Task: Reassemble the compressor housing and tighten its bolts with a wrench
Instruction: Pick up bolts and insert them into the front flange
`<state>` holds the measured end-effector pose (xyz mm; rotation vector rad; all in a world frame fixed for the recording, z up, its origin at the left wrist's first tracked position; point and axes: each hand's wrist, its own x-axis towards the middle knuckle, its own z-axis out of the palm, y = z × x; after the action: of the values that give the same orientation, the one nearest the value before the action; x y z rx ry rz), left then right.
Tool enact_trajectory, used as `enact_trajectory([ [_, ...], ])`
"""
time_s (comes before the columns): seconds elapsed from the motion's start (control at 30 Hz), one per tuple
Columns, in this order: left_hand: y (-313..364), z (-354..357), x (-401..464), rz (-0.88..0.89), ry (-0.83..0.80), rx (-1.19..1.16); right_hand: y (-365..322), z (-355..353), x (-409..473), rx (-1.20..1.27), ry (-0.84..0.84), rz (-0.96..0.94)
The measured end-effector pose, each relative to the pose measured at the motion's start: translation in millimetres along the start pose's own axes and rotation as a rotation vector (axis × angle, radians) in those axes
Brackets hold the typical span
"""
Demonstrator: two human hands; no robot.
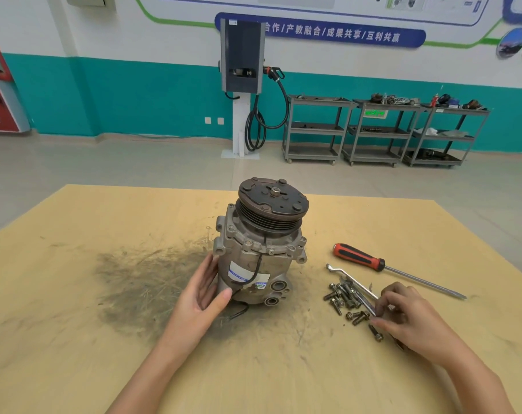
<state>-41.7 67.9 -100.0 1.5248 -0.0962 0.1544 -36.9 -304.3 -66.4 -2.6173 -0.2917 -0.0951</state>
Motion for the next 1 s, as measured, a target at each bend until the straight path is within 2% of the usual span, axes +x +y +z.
enact_trajectory([
  [0.1,1.2,-0.6,-3.4,0.0,-0.005,0.018,-4.0,-1.1,-4.4,-0.144,-0.084,0.011],
  [0.2,1.9,-0.7,-4.4,0.0,-0.019,0.026,-9.2,5.2,-11.1,-0.347,-0.17,0.102],
  [0.47,3.7,0.2,-5.9,-0.006,-0.014,0.013,-14.4,6.8,-18.6,-0.427,-0.057,0.041],
  [0.63,2.4,-0.1,-6.5,0.0,-0.008,0.004,-64.0,-21.2,-1.0,-0.012,0.197,-0.101],
  [0.77,-0.2,-0.7,-6.2,0.012,-0.009,-0.005,-114.9,-30.2,24.4,0.217,0.281,-0.167],
  [0.83,-1.7,-1.1,-5.5,0.019,-0.007,-0.021,-130.2,-33.0,37.5,0.265,0.314,-0.157],
  [1.0,-4.9,1.1,-5.5,0.047,0.002,-0.062,-139.5,-29.6,56.6,0.178,0.32,-0.139],
])
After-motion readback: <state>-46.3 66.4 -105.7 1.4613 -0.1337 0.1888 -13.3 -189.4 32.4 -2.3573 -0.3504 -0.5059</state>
